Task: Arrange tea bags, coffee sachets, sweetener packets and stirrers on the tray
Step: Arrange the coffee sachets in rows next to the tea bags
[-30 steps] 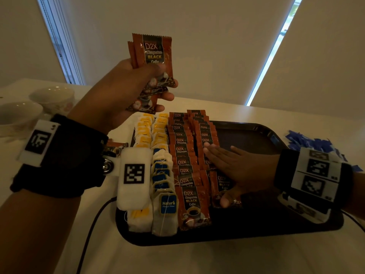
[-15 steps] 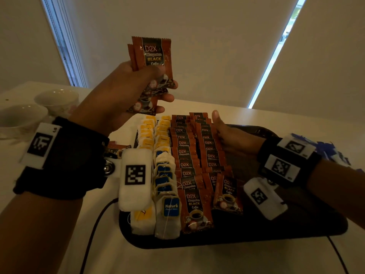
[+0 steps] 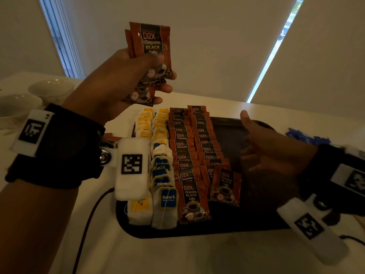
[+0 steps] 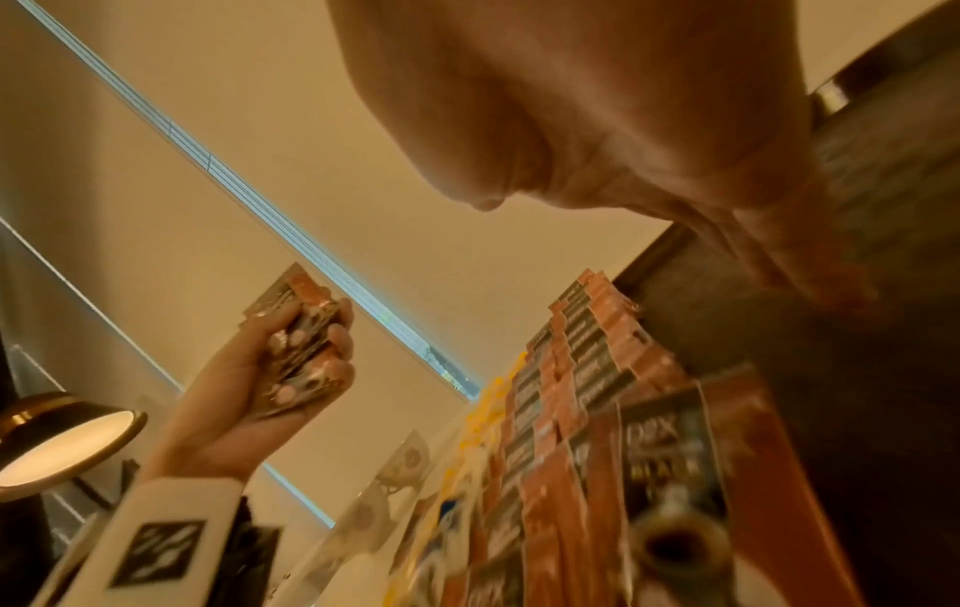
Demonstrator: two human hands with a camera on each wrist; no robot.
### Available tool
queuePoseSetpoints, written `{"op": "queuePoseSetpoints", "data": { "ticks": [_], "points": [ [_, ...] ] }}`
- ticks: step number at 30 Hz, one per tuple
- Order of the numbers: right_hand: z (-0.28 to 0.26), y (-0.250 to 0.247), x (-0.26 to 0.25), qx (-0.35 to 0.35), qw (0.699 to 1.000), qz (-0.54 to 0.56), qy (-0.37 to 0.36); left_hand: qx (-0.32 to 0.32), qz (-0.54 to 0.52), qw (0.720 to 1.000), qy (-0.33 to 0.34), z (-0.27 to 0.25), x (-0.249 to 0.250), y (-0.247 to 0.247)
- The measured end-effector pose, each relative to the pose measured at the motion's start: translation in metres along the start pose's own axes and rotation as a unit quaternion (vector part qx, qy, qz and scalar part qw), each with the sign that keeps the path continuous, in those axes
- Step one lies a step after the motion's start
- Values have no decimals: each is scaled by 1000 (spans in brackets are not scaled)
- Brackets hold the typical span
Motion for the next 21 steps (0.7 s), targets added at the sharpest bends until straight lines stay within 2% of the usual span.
{"op": "queuePoseSetpoints", "data": {
  "ticks": [5, 11, 16, 18, 19, 20, 21],
  "points": [
    [-21, 9, 18, -8, 999, 32, -13, -1, 2, 1000, -4, 0, 0, 3],
    [-31, 27, 9, -49, 995, 74, -46, -2, 3, 1000, -5, -3, 1, 3],
    [-33, 32, 7, -86, 992, 57, -71, -4, 7, 1000, -9, -1, -1, 3],
    [-34, 34, 7, -95, 992, 12, -80, -4, 4, 1000, -11, 0, -1, 2],
    [-36, 34, 6, -87, 991, -51, -92, -4, 3, 1000, -11, 0, -1, 1],
    [-39, 35, 2, -79, 978, -150, -125, -2, 2, 1000, -10, 0, -2, 1],
    [-44, 41, -3, -81, 943, -270, -179, -2, 2, 1000, -10, 0, -2, 0]
  ]
}}
Point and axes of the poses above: each hand's wrist, its own z-axis towards the middle knuckle, its own y-axis out of the palm, x = y × z, the point moved 9 cm from there along z, towards the middle knuckle, and after that the axes turned 4 degrees about z, right-handed, at the moved point
